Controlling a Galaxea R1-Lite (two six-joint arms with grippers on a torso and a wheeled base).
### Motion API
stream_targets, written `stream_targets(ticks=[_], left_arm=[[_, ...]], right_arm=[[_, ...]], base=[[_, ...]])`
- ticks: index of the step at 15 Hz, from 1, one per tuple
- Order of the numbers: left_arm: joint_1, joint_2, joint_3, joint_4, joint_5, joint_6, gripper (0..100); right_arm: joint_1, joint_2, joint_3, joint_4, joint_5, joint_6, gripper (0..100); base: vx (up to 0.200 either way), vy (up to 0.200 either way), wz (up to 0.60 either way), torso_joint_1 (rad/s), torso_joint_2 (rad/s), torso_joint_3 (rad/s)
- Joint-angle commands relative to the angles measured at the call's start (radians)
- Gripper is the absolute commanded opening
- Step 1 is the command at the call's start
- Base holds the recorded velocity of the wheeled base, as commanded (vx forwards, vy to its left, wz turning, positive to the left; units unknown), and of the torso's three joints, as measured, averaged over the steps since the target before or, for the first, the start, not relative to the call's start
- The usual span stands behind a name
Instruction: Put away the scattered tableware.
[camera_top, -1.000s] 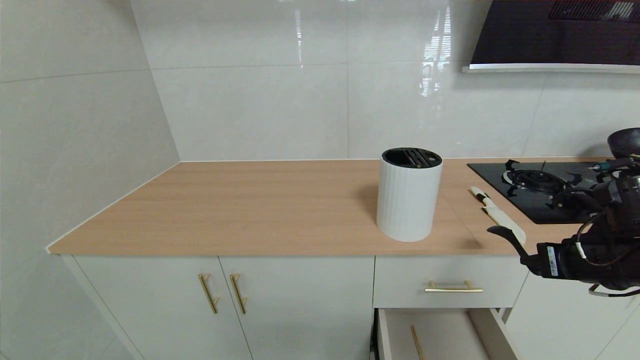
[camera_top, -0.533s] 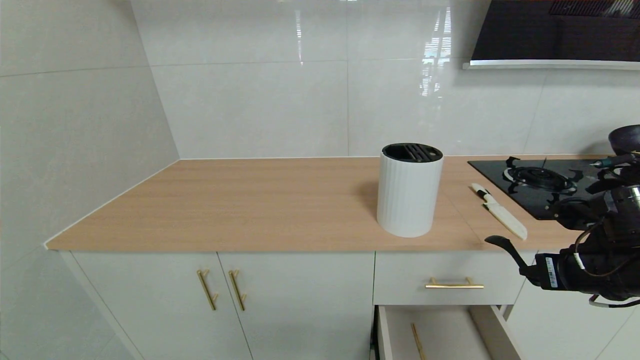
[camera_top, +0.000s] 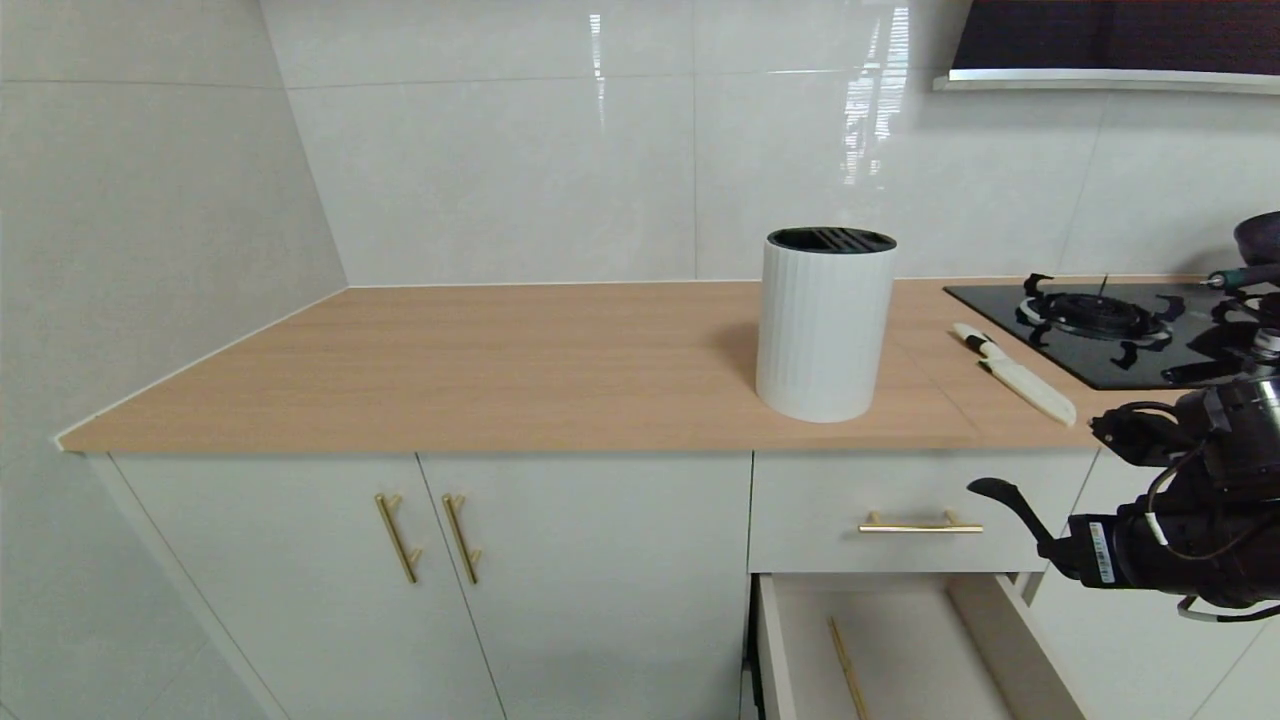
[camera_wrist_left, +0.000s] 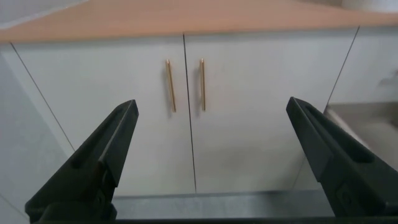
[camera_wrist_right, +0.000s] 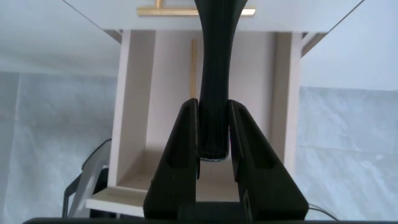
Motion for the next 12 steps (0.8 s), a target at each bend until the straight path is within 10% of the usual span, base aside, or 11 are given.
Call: stream_targets(ticks=[1,12], left_arm=[[0.000,0.001,0.000,-0.001,0.000,0.000,100],[0.000,0.001,0.000,-0.001,0.000,0.002,100]], right_arm=[[0.000,0.003,0.006,0.000,0.000,-0.012,0],[0.015,0.045,0.015,0.000,0.000,-0.017,0]], base=[[0.000,0.000,0.00,-0.203,0.49,0.281],[0.000,0.000,0.00,-0.167,0.47,0.294]])
